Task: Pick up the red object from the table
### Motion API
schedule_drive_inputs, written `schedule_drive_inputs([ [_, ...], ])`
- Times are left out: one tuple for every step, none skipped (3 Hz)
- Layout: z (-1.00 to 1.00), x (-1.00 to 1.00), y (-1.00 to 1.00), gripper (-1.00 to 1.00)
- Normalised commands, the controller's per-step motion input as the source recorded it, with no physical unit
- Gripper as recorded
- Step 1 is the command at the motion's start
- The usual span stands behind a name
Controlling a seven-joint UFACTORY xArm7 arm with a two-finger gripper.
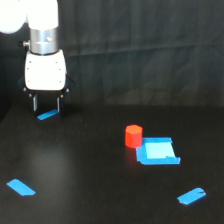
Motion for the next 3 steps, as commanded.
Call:
schedule_drive_inputs([
  [-0.1,0.02,-0.07,1.0],
  [-0.2,0.43,-0.01,1.0],
  [0.04,0.71,-0.06,1.0],
])
